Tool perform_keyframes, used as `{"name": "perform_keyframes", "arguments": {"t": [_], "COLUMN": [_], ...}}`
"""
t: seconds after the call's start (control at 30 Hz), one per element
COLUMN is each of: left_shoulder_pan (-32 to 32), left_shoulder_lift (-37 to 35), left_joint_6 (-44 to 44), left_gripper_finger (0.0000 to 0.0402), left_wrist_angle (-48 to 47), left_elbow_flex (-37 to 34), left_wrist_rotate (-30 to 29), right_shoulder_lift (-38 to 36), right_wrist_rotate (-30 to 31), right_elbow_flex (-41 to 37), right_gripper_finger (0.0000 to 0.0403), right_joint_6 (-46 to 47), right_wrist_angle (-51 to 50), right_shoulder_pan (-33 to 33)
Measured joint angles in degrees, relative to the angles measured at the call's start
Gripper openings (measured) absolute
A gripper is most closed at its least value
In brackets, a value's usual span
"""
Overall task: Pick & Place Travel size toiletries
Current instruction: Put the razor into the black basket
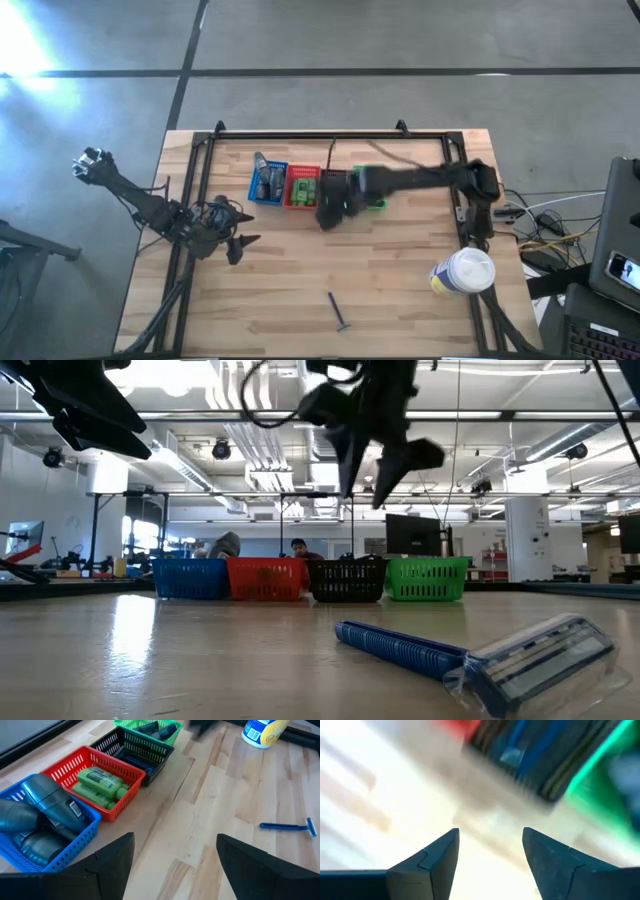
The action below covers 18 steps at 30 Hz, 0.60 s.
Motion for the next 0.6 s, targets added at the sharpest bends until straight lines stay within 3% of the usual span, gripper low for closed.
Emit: {"name": "perform_keyframes", "arguments": {"t": [0.27, 0.43, 0.6], "left_shoulder_pan": [0.0, 0.0, 0.0], "left_shoulder_lift": [0.0, 0.0, 0.1], "left_joint_6": [1.1, 1.1, 1.0], "left_gripper_finger": [0.0287, 0.0287, 0.0287], "left_wrist_angle": [0.2, 0.4, 0.5], "left_elbow_flex": [0.0, 0.0, 0.0], "left_wrist_rotate": [0.1, 1.2, 2.4], "right_shoulder_lift": [4.0, 7.0, 11.3], "right_wrist_rotate": [-3.6, -6.5, -9.2], "right_elbow_flex": [-0.1, -0.1, 0.3], "right_gripper_finger": [0.0238, 0.0248, 0.0253], "right_joint_6": [14.3, 21.7, 23.1], "right_wrist_angle": [0.1, 4.5, 12.1], "right_shoulder_pan": [16.6, 22.1, 24.8]}}
